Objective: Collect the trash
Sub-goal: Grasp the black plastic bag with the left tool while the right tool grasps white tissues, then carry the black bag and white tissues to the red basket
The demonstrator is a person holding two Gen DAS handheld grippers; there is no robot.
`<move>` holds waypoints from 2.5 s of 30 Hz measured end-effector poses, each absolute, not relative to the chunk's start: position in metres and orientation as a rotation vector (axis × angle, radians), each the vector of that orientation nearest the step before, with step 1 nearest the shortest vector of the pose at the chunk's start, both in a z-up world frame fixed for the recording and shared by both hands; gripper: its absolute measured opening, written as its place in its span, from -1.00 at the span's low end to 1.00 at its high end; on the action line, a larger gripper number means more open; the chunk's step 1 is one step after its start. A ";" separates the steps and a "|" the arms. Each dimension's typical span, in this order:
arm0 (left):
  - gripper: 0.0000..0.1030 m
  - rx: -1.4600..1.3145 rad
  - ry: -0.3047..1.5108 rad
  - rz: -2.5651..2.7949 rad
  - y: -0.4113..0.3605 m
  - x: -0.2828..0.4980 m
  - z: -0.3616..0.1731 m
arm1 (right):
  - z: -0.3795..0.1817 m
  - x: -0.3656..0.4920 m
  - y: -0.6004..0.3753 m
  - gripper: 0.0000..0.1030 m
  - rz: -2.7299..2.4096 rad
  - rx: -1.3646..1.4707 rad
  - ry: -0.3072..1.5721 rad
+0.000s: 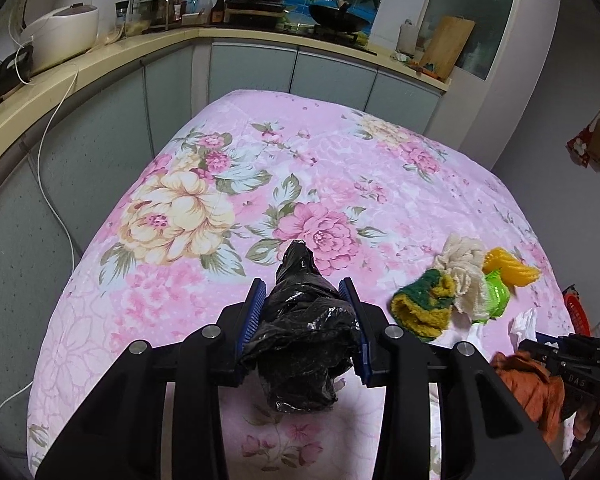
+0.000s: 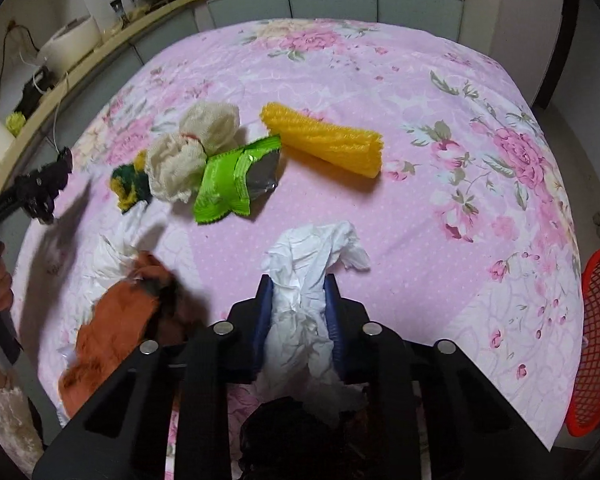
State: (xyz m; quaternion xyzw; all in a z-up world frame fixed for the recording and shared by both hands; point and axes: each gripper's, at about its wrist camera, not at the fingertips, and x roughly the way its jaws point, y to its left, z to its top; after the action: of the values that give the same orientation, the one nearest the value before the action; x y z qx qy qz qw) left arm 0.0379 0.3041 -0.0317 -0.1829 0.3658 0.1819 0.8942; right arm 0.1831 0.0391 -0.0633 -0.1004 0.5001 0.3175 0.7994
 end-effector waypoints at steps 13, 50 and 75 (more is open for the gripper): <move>-0.29 -0.340 0.692 0.352 0.282 0.033 0.001 | -0.008 0.190 0.005 -0.59 0.681 -0.040 0.910; -0.29 -0.120 0.522 0.078 0.114 0.087 0.080 | 0.067 0.164 -0.121 -0.59 0.507 0.156 0.613; -0.29 -0.101 0.567 -0.182 0.021 0.130 0.069 | 0.062 0.148 -0.207 -0.58 0.268 0.216 0.592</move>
State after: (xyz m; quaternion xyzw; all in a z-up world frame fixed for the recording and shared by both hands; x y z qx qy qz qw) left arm 0.1296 0.0209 0.0691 -0.0498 0.2791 -0.0899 0.9547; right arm 0.1485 -0.2066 0.0619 0.1057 0.2904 0.1315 0.9419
